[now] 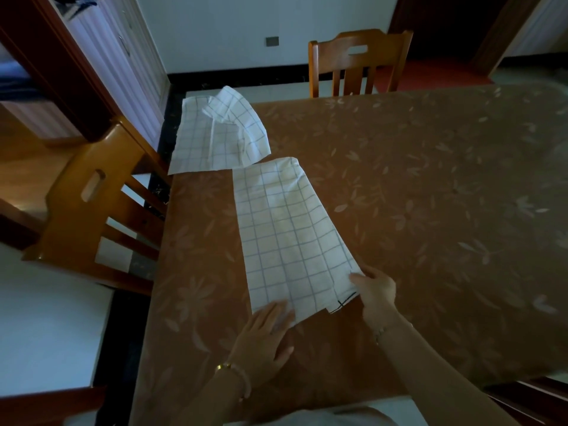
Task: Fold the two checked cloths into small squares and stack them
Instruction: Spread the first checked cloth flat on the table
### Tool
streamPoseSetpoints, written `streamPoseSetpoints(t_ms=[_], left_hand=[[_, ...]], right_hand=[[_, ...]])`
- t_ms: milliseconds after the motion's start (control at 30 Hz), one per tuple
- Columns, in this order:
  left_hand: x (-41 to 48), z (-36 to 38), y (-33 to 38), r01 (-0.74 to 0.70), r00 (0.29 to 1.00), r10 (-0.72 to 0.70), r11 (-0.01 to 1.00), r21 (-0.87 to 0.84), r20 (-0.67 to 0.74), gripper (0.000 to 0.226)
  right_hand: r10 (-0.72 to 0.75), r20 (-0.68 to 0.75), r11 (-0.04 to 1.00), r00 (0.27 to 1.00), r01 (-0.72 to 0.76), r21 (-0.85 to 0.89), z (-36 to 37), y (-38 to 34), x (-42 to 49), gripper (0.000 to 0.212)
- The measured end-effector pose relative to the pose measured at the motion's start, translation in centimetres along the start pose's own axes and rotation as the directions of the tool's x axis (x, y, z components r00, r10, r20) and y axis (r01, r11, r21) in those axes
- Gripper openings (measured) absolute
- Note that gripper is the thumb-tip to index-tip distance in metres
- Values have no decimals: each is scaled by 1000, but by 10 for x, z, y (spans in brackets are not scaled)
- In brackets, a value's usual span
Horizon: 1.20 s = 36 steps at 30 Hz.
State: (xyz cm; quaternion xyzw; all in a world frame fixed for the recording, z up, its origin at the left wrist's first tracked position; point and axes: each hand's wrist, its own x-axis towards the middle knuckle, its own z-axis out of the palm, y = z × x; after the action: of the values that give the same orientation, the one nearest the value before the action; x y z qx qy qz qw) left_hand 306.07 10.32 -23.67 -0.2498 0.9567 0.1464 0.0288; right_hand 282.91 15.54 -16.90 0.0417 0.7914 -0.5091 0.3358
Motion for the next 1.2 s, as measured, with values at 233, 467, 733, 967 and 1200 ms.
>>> streamPoseSetpoints(t_ms=[233, 467, 733, 967, 1200], left_hand=[[20, -44, -12, 307, 935, -303, 432, -848, 184, 33], [46, -82, -18, 222, 755, -594, -166, -961, 277, 30], [73, -78, -19, 475, 793, -533, 239, -847, 294, 29], [68, -75, -31, 388, 749, -550, -90, -917, 370, 17], [71, -83, -40, 346, 758, -495, -247, -905, 425, 20]], right_hand=[[-878, 301, 286, 373, 912, -295, 19, 9, -50, 18], [-709, 700, -234, -80, 964, -128, 45, 51, -65, 32], [-488, 872, 20, 15, 1000, -6, 38, 60, -75, 24], [-283, 494, 935, 822, 350, -47, 22, 24, -34, 18], [209, 657, 940, 725, -333, 69, 57, 15, -15, 36]])
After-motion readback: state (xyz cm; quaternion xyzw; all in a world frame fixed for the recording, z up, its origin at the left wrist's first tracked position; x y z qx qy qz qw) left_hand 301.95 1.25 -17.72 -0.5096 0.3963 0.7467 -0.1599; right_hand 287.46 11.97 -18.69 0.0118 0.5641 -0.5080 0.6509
